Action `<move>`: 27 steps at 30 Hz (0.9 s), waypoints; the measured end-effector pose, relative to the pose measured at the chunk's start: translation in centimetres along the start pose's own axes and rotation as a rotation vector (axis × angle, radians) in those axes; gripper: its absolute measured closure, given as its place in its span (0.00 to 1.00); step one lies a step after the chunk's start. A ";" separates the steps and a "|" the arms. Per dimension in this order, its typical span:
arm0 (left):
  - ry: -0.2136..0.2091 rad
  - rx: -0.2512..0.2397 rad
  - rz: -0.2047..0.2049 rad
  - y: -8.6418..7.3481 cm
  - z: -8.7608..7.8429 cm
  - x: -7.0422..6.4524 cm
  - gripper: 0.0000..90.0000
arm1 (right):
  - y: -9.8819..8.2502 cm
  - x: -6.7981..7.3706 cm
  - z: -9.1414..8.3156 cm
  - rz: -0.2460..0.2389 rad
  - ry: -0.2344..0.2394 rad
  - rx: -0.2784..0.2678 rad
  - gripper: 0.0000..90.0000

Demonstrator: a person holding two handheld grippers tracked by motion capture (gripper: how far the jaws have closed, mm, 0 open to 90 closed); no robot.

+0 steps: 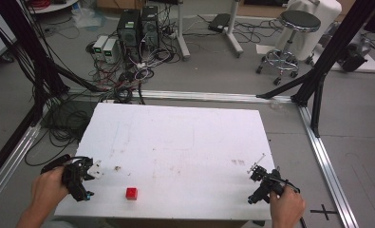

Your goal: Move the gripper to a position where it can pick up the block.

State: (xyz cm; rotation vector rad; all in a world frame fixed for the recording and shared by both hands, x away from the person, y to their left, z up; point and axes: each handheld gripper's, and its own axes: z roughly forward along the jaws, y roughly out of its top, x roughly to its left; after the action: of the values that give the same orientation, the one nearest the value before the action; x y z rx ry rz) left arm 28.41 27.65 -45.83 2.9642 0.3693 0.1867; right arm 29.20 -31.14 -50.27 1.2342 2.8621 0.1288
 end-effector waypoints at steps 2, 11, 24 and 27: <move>-0.010 0.013 0.029 0.5 0.0 0.1 0.25 | 0.0 0.0 0.0 0.001 0.001 -0.004 0.02; -0.020 0.060 0.140 2.4 0.1 0.1 0.26 | -0.1 0.0 0.0 0.003 0.004 -0.009 0.02; -0.059 0.083 0.231 4.5 0.9 -0.5 0.26 | -0.1 0.0 -0.1 0.002 0.001 -0.014 0.02; -0.062 0.088 0.247 5.0 1.0 -0.6 0.26 | -0.1 -0.1 -0.1 0.001 0.003 -0.013 0.02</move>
State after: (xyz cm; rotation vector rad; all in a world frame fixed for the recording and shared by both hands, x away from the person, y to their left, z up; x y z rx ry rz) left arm 29.11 22.53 -46.06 3.0865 0.0030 0.1076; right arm 29.17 -31.24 -50.15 1.2344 2.8580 0.1489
